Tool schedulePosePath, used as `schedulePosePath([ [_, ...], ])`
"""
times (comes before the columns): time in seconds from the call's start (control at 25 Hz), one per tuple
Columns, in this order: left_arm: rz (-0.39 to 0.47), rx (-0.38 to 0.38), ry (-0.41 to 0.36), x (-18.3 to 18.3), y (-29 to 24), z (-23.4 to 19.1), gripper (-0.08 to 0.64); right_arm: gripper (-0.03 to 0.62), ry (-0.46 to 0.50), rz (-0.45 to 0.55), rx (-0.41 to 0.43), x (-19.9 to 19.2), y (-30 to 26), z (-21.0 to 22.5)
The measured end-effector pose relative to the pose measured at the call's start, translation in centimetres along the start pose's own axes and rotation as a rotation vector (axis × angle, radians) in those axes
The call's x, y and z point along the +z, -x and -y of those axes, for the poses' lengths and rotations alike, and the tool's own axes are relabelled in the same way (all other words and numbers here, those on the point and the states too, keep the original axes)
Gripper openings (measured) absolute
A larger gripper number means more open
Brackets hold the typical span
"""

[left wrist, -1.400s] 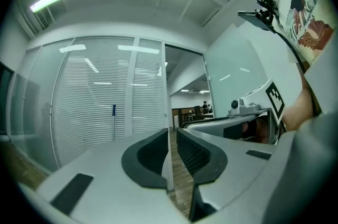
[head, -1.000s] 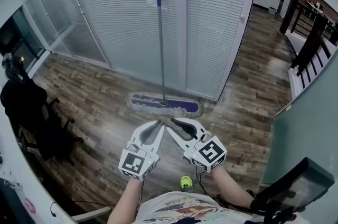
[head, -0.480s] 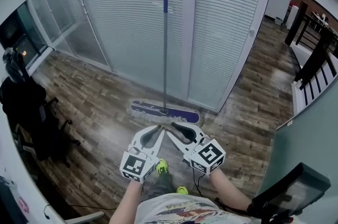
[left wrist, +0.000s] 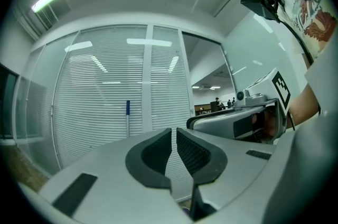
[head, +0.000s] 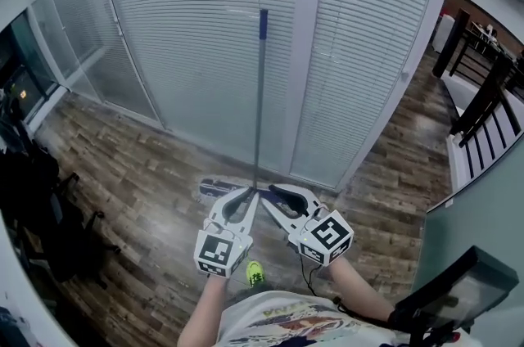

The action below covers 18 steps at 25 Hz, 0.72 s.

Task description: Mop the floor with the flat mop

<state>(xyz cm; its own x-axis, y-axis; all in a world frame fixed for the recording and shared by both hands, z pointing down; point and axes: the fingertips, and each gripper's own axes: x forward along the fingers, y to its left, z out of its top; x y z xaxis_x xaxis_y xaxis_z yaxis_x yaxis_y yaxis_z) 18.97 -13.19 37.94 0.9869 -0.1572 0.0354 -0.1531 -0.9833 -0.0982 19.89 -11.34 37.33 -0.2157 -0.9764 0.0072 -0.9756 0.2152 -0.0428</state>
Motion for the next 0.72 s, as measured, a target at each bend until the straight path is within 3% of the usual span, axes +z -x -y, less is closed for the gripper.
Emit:
schedulePosePath([
  [0.32, 0.016, -0.060, -0.028, -0.9, -5.8, -10.4, 0.034, 0.092, 0.021, -0.005, -0.093, 0.0, -9.8, 6.9],
  [0.72, 0.018, -0.095, -0.003, -1.7, -12.9, -16.3, 0.034, 0.091, 0.027, -0.052, -0.142, -1.0, -15.3, 14.3],
])
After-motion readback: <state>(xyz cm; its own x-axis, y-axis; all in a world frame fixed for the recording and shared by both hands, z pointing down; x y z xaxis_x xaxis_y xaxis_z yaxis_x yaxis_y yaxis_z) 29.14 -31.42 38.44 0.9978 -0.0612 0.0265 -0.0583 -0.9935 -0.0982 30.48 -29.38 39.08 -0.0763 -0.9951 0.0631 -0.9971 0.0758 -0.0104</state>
